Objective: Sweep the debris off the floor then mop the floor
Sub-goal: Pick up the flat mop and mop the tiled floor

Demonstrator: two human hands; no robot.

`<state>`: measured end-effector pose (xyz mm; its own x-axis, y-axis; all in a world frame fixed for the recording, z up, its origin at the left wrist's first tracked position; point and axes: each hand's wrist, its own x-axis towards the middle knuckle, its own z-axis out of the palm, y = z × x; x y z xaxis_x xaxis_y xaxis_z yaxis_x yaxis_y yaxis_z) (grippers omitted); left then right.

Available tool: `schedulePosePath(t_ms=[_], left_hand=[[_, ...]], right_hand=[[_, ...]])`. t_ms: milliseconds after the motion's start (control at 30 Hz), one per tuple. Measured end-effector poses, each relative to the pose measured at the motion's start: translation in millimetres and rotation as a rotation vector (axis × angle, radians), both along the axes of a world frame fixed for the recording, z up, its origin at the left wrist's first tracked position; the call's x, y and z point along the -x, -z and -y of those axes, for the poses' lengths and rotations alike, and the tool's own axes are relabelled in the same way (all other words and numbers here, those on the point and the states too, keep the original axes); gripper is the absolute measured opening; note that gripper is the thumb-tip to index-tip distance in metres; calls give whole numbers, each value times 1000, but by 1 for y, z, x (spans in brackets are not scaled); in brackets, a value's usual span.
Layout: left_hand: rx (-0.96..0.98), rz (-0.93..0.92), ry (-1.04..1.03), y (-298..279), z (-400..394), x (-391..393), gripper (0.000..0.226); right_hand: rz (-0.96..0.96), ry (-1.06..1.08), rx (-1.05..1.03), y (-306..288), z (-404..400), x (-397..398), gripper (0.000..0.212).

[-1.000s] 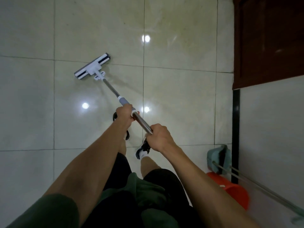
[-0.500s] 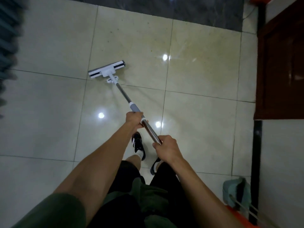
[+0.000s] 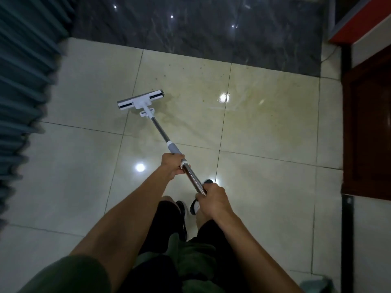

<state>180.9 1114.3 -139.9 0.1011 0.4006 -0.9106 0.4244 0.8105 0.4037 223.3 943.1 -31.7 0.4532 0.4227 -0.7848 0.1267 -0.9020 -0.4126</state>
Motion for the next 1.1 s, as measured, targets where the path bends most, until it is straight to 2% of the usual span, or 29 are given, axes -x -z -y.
schedulePosePath(t_ms=[267,533,767,933,1100], left_hand=[[-51,15,-57,1,-100,-44,11],[-63,32,-24,17,-257,-81,10],[-95,34,79,42,-380,-124,9],[-94,26,126,71,-421,-146,21],[-39,-19,156,94,-413,-145,13]], right_hand=[[-9,-11,-39,-1,-97,-50,11],[-8,56,-53,15,-251,-81,7],[55,91,-90,50,-375,-106,13],[134,66,-47,80,-427,-107,18],[63,32,-26,92,-419,-99,15]])
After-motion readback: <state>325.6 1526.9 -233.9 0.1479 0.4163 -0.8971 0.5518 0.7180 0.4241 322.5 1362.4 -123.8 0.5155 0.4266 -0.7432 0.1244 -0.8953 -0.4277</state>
